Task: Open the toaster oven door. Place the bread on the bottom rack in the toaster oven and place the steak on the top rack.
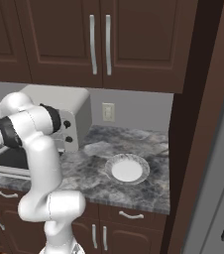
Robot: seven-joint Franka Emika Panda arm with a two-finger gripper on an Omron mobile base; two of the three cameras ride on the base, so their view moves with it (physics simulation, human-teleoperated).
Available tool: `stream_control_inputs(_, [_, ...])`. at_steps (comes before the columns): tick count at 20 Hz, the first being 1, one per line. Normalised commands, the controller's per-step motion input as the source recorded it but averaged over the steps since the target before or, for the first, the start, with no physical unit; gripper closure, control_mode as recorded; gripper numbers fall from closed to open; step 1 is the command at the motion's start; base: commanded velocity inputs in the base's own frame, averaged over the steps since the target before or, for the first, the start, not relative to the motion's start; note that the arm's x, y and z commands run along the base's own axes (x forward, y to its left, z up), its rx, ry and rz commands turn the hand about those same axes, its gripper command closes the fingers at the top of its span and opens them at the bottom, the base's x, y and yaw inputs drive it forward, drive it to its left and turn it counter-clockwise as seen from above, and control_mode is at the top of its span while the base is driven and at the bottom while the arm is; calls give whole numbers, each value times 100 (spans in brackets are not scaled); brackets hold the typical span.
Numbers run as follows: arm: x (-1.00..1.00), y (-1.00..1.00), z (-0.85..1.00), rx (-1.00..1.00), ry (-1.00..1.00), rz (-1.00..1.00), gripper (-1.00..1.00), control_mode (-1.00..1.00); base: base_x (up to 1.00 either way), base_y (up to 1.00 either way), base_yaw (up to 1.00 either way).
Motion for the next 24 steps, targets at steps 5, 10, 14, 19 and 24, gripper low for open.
stream_control_inputs(5, [-67,0,-44,2,19,0,100,-100,0,0,0])
stream_control_inputs(10, [-71,0,-48,4,17,0,100,-100,0,0,0])
stream_control_inputs(14, [-71,0,-52,5,15,0,100,-100,0,0,0])
stream_control_inputs(19, [-74,0,-54,5,12,0,100,-100,0,0,0])
stream_control_inputs(24, [-76,0,-53,7,11,0,100,-100,0,0,0])
